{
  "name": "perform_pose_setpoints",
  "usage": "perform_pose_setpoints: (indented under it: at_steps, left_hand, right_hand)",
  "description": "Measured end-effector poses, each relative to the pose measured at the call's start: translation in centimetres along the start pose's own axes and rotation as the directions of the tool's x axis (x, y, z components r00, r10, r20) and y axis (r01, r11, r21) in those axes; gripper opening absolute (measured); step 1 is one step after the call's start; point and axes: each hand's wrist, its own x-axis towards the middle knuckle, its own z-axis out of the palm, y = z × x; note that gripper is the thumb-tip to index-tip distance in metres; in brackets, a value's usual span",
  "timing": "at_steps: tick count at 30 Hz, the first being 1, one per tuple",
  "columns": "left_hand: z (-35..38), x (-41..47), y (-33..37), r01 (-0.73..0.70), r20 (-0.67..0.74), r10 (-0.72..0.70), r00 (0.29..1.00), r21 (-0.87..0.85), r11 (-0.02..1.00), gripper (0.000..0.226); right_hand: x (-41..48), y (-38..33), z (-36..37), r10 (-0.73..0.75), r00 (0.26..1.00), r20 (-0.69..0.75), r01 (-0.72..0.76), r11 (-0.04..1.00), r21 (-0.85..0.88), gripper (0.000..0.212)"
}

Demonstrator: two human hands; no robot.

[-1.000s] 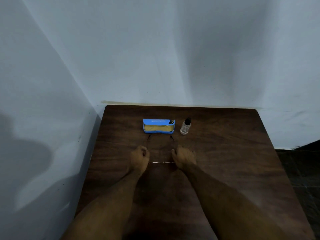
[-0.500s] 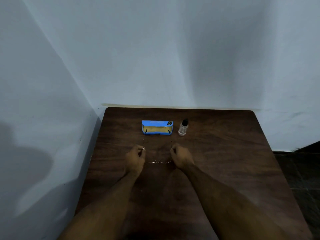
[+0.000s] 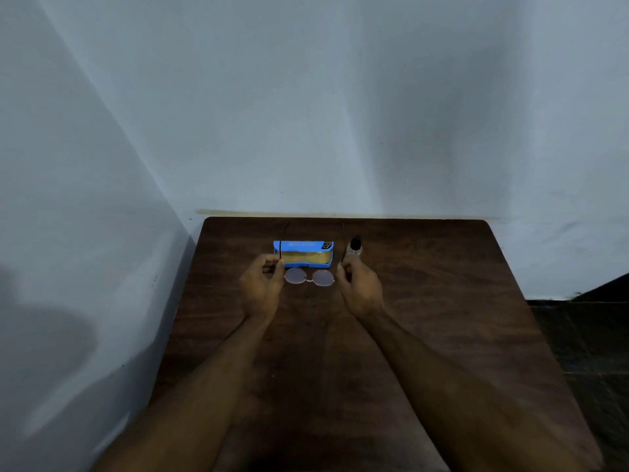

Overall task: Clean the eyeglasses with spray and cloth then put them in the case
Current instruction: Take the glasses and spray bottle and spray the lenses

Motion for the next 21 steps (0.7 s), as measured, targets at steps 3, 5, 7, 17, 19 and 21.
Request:
perform_pose_setpoints:
  at_steps: [3, 5, 7, 17, 19, 21]
  left_hand:
    - [-0.3, 0.8, 1.3, -0.052, -0.009, 0.052, 0.999, -0.069, 0.996, 0.008]
    - [-0.4, 1.1, 2.4, -0.096, -0.029, 0.094, 0.995, -0.078, 0.992, 0.008]
    - [-0.6, 1.3, 3.7, -0.133, -0.051, 0.129, 0.99, -0.075, 0.988, 0.008]
    - [-0.8, 1.8, 6.1, -0.13, -0.083, 0.119, 0.989, -0.135, 0.982, 0.013]
    - [-0.7, 1.9, 6.7, -0.075, -0.068, 0.063, 0.996, -0.199, 0.977, 0.01]
    - [-0.7, 2.1, 7.1, -0.03, -0.033, 0.022, 0.999, -0.246, 0.969, 0.011]
  right_hand:
    - [0.4, -0.3, -1.2, -0.066, 0.992, -0.105, 0.07, 0.997, 0.033, 0.007]
    - [0.6, -0.4, -1.8, -0.103, 0.98, -0.168, 0.113, 0.992, 0.05, 0.007]
    - [0.9, -0.5, -2.2, -0.142, 0.967, -0.211, 0.158, 0.986, 0.059, 0.007]
    - [1.3, -2.0, -3.9, -0.25, 0.92, -0.302, 0.291, 0.952, 0.1, 0.008]
    - [1.6, -2.2, -4.0, -0.245, 0.92, -0.306, 0.297, 0.946, 0.133, 0.006]
    - [2.0, -2.2, -3.9, -0.228, 0.928, -0.294, 0.285, 0.944, 0.168, 0.008]
